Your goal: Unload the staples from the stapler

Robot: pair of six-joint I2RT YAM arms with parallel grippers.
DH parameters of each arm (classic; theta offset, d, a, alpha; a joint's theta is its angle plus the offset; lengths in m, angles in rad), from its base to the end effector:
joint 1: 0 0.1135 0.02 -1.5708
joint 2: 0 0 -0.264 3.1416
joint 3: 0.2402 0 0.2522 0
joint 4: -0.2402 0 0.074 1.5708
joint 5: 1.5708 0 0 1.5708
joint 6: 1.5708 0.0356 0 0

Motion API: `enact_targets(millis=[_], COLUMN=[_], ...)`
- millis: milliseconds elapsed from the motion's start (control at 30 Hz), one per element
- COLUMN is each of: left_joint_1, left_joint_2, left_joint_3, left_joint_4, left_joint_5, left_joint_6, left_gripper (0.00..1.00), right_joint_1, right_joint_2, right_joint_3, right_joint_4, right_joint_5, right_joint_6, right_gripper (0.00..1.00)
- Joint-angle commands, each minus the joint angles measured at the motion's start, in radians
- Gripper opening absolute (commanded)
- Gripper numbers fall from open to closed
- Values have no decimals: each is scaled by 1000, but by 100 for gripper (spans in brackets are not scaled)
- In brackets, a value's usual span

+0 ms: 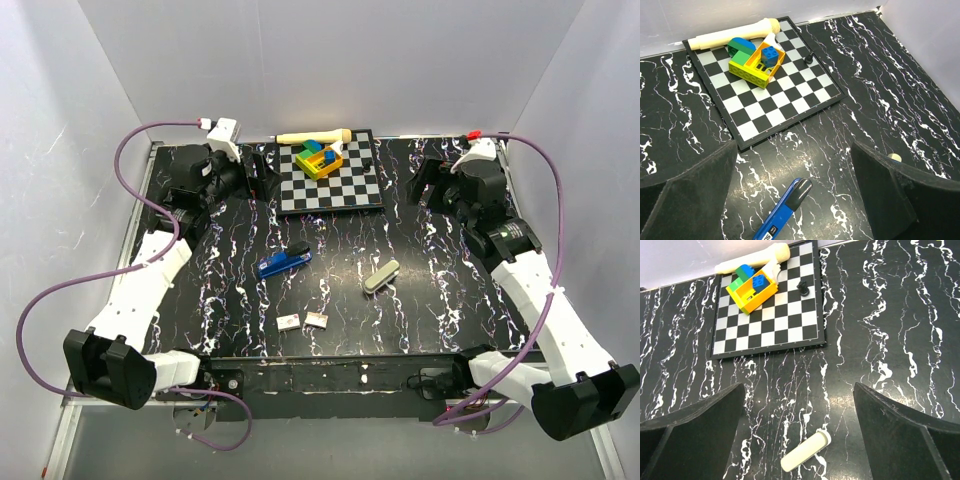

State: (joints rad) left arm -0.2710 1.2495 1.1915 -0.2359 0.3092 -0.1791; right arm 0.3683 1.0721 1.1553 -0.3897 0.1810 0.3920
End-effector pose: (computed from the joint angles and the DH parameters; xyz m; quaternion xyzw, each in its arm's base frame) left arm 0.2745 -0.0875 0.3784 0.1281 0.7884 -0.2519 0.5464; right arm 0.2232 0.0793 0.3926 0.0629 0.8028 0.1506 0.5735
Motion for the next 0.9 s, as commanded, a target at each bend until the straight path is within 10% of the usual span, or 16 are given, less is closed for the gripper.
enact_targets(millis=[0, 867], left_joint_1=[-16, -204], left_joint_2=[-41, 19], left_joint_3=[-10, -85], left_joint_4=[-6, -83], left_joint_5=[-44, 120], left_joint_6=[36, 394], left_gripper=[98, 98], right_joint_1=[-2, 104], right_joint_2=[-18, 37], right_joint_3=[-31, 35], right_joint_4=[72, -159], right_joint_5=[49, -239], right_joint_6=[-1, -58], right_gripper=[98, 94])
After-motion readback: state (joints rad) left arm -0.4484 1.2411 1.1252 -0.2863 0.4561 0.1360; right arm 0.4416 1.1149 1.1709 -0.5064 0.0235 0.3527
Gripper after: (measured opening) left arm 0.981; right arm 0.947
